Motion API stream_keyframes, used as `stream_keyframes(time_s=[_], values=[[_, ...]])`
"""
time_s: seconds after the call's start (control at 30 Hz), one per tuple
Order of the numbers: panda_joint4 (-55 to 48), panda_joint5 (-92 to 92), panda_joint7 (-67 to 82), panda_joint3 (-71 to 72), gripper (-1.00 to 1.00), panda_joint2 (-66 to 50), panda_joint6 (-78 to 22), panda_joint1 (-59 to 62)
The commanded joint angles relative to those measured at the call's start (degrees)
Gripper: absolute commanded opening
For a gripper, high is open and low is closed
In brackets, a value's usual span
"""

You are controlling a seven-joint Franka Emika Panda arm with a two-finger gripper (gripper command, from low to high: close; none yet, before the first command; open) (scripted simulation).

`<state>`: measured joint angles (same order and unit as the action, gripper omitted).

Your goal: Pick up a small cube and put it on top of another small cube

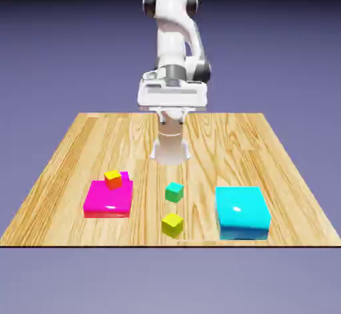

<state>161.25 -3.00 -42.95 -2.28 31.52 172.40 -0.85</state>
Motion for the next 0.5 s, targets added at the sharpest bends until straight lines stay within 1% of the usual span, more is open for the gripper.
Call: stream_keyframes(time_s=[0.0, 0.2, 0.47], values=[[0.21, -2.49, -0.41, -1.89, 0.0, -0.95, -1.33, -0.14], [-5.01, -6.11, 7.81, -14.3, 0.0, -9.34, -13.2, -3.17], [-7.27, -22.06, 9.47, -30.91, 0.0, -19.8, -26.84, -4.78]])
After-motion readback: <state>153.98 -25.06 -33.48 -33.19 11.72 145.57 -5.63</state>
